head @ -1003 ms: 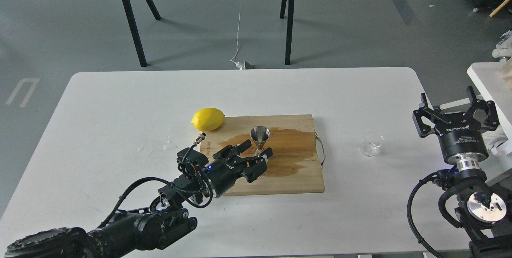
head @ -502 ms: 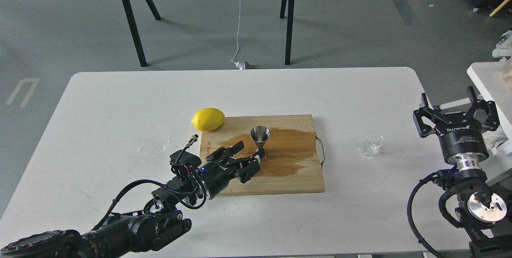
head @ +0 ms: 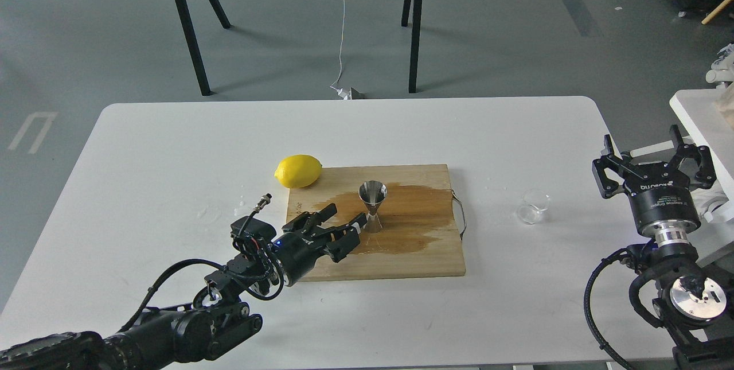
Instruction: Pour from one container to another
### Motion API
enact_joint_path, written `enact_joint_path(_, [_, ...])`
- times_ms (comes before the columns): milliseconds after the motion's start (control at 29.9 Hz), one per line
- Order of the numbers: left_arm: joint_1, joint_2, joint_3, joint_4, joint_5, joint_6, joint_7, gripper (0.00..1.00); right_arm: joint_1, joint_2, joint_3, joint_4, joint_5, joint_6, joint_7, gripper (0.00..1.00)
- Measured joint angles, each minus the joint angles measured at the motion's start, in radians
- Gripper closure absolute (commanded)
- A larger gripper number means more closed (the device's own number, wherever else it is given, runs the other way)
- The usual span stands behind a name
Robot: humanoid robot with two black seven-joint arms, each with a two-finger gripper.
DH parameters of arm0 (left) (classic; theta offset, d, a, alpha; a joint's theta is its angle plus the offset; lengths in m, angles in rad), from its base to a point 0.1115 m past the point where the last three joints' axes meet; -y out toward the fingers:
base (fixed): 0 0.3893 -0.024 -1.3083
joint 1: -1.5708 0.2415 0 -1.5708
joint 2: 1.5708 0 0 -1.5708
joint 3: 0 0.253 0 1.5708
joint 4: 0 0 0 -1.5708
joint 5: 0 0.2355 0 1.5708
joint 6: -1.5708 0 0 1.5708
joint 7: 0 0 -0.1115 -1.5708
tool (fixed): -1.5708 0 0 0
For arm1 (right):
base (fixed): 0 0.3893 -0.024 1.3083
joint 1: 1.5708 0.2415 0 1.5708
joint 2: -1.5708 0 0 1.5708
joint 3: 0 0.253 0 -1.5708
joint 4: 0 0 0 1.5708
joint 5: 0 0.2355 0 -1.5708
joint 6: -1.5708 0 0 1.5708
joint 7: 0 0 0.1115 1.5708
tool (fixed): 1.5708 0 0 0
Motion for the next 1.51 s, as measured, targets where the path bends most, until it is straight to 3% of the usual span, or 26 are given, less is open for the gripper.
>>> enact_joint_path(134, [-0.002,0.096,-0.011,-0.121,-0.088,-0.02,0.0,0.15,0.0,0.0,0.001,0.0,0.0,0.0,0.0,0.02])
enact_joint_path(334, [-0.01,0.243,-0.063,-0.273,-0.244,-0.177,0.0,0.15,0.0,0.0,0.002,0.0,0.001,0.0,0.0,0.02])
enact_joint_path(535, [0.0,0.328,-0.201,-0.362,-0.446,-0.468,0.0,0.13,-0.028,-0.007,0.009,0.01,0.007,0.0,-0.005,0.02])
enact_joint_path(669, [0.003,0.338,-0.304,-0.358,-0.669,-0.73,0.0,0.12,-0.081,-0.033,0.008,0.029,0.009,0.0,-0.018,0.02])
enact_joint_path(736, [0.001,0.349,-0.34,-0.35,-0.802,-0.875,0.0,0.12,-0.11,-0.061,0.0,0.042,0.01,0.0,-0.034,0.02])
enact_joint_path(803, [-0.004,0.362,-0.365,-0.341,-0.937,-0.945,0.0,0.12,-0.139,-0.072,-0.002,0.049,0.015,0.0,-0.059,0.02])
enact_joint_path(1137, [-0.012,0.378,-0.418,-0.294,-1.491,-0.977,0.0,0.08,-0.21,-0.072,-0.086,0.072,0.113,0.0,-0.158,0.01])
enact_joint_path(1505, [0.001,0.378,-0.411,-0.291,-1.529,-0.977,0.0,0.08,-0.176,0.005,-0.159,0.088,0.17,-0.017,-0.203,0.01])
